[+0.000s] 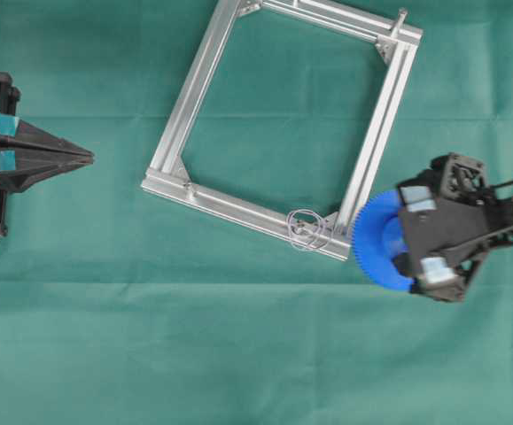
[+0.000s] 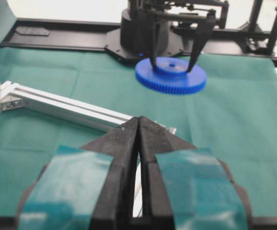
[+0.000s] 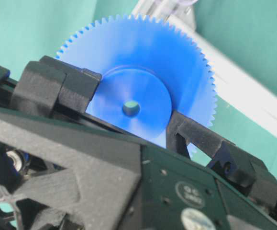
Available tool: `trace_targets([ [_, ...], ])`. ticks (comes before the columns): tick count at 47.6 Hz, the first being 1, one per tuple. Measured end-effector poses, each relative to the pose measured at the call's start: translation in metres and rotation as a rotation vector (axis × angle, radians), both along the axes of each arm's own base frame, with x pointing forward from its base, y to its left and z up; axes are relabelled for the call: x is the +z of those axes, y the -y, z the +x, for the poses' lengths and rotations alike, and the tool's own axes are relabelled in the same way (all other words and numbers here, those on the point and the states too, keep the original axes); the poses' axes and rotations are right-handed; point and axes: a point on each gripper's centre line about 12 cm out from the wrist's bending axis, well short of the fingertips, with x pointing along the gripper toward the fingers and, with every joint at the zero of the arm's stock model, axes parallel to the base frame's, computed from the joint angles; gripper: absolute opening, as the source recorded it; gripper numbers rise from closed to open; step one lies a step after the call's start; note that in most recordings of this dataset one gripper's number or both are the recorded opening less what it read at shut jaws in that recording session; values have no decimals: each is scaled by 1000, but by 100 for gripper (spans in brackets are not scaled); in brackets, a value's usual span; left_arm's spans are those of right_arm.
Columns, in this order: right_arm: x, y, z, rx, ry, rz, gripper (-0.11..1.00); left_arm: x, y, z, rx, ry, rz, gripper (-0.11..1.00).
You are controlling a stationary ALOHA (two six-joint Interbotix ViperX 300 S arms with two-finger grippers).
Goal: Find the location of the shaft and insert the gear.
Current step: 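Carry the blue gear left toward the frame's lower shaft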
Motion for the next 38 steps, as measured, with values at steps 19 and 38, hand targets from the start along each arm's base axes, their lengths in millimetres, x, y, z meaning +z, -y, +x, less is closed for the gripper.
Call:
trace_targets([
  [19,4,11,50,-60,9,1,69,4,4,1,-17,5,-8,1],
  [38,7,24,83,-102,-13,-7,69,-2,4,0,-20,-46,-8,1],
])
